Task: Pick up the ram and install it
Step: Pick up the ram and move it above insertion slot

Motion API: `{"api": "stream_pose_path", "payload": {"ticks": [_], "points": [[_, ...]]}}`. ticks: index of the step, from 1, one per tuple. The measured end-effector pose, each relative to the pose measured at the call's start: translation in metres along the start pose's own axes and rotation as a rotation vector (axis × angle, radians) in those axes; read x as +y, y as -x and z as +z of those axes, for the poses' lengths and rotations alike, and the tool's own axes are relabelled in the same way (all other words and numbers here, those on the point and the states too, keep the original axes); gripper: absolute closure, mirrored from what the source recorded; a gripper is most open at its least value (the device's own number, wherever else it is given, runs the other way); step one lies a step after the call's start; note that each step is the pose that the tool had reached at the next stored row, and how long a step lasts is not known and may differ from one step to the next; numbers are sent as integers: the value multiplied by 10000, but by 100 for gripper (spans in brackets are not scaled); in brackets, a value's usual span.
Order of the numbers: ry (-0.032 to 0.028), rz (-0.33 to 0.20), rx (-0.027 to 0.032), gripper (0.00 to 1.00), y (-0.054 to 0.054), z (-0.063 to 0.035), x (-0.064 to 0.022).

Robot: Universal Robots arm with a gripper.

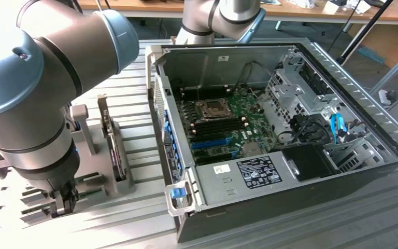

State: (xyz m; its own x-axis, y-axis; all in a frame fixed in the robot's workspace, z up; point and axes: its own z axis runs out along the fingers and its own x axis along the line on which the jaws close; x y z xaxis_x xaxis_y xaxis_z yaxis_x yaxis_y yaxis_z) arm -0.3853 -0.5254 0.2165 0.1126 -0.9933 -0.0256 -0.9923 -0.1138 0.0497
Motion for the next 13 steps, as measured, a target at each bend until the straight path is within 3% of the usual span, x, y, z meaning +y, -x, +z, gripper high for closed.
{"api": "stream_pose_path", "payload": {"ticks": [5,13], "points": [[0,1,1,87,3,-91,5],[-1,0,0,87,8,-316,16]]}}
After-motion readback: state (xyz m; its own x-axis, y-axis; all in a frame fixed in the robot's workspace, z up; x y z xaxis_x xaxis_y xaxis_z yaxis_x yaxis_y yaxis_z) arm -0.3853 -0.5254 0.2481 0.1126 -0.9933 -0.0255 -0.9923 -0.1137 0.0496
